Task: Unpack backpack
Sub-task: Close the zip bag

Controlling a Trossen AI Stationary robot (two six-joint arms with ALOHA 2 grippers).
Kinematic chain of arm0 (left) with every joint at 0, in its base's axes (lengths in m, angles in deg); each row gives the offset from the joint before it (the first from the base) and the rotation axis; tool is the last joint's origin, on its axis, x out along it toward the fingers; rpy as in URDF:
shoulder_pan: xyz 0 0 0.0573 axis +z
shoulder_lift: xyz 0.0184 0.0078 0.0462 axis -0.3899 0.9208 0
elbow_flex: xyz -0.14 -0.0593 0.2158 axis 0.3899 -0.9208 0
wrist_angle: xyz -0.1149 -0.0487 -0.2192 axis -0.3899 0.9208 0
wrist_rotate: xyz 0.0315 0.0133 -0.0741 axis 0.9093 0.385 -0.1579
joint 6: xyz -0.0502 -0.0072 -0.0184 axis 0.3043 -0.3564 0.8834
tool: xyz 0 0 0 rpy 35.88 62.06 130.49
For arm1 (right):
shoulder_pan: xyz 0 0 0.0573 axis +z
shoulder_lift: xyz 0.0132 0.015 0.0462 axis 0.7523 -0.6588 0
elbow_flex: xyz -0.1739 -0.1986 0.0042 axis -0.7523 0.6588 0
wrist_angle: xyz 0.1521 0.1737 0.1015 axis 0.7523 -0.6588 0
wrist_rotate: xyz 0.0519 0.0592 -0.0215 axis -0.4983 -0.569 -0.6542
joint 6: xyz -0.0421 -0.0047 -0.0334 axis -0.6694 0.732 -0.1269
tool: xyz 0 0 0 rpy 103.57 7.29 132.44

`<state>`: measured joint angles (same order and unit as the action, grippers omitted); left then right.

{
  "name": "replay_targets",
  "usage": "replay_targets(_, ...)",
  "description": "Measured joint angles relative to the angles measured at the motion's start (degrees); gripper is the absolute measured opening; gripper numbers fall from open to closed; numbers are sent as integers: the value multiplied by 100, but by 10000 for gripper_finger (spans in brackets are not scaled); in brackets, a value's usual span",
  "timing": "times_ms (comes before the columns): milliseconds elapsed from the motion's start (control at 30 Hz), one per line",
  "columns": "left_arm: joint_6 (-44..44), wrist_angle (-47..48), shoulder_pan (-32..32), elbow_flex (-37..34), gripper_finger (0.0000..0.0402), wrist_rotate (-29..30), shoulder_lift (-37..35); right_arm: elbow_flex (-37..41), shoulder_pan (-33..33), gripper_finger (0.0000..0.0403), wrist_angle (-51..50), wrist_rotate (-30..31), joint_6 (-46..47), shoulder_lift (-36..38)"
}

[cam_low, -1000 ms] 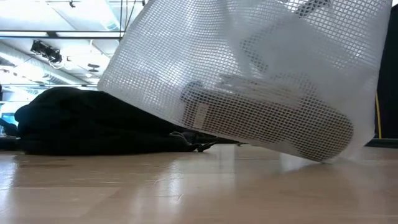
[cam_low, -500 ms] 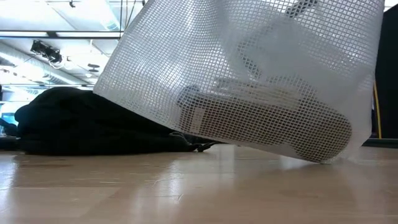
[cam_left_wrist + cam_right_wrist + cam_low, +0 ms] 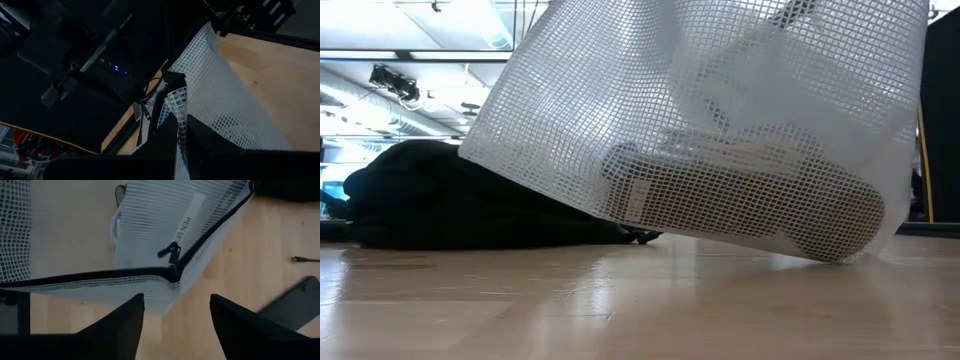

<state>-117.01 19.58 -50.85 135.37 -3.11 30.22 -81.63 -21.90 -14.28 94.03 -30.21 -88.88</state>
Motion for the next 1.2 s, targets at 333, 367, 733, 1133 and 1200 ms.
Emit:
replay_targets(333, 37, 2, -2, 0, 0, 10, 0, 31, -93, 218, 92, 183, -390, -2)
replay_targets(367, 39, 4, -8, 0, 0, 10, 0, 85, -100, 224, 172, 196, -442, -2)
replay_targets(733, 42, 17, -37, 0, 0, 13, 0, 767, -197, 256, 866, 9, -964, -9)
replay_targets(1133, 158, 14, -35, 0, 0, 13, 0, 765, -395, 94, 1050, -582, -1136, -9)
replay_targets(1200, 160, 34, -35, 0, 0, 13, 0, 767, -396, 42, 1060, -581, -1193, -9)
